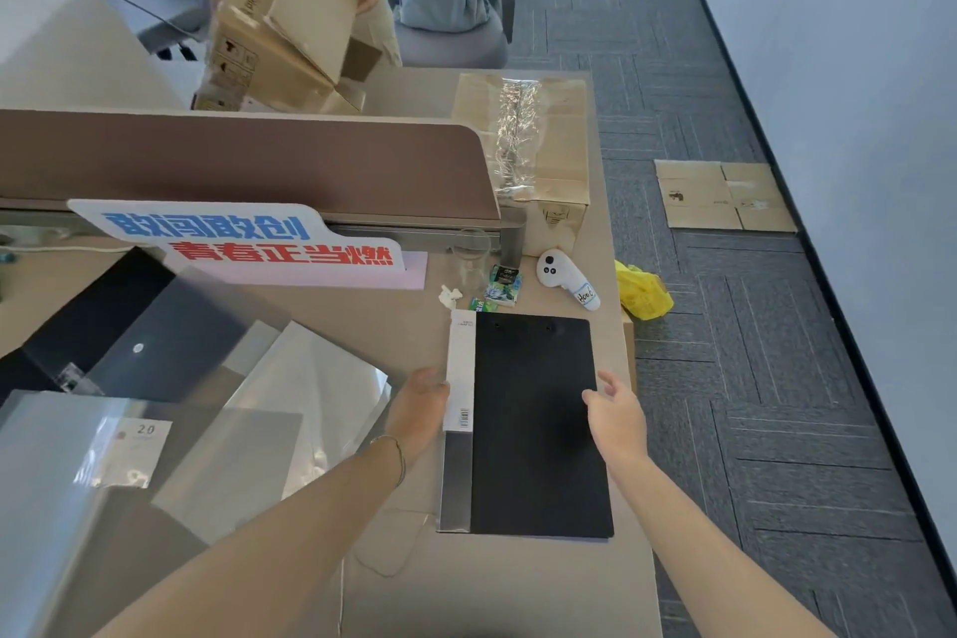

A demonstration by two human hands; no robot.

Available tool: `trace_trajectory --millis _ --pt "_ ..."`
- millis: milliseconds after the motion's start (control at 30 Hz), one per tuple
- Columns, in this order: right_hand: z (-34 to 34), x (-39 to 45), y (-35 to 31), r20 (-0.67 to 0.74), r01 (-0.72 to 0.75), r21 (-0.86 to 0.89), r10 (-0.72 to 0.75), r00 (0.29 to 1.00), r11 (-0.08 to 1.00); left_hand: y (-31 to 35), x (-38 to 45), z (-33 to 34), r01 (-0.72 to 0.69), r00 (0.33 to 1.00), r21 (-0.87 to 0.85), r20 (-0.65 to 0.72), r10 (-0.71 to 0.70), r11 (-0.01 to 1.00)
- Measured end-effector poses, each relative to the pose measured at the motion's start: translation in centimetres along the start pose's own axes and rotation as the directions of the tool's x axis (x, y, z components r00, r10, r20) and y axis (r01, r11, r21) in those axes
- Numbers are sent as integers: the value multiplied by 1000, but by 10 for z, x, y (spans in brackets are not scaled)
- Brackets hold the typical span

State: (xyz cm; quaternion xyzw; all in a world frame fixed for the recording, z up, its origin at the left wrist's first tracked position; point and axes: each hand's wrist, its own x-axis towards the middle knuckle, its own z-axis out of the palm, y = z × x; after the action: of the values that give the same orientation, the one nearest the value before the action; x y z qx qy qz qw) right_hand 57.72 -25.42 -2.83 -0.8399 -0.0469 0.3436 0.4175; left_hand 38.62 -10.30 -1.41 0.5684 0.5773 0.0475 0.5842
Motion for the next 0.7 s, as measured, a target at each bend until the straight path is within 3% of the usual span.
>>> trace_trajectory --millis 167,367,533,700 --pt "20 -13 -38 5 230 -125 -231 973 965 13 -11 -40 -116 981 280 -117 154 953" --pt "57 -45 -86 40 489 -273 -498 866 828 26 -22 -107 -228 897 569 -193 398 790" --pt "96 -82 -112 94 648 -343 -661 744 681 27 -37 -168 -326 809 621 -207 550 713" --pt "145 -130 -132 182 716 -337 -704 687 612 10 -52 -230 -287 771 654 -276 574 700"
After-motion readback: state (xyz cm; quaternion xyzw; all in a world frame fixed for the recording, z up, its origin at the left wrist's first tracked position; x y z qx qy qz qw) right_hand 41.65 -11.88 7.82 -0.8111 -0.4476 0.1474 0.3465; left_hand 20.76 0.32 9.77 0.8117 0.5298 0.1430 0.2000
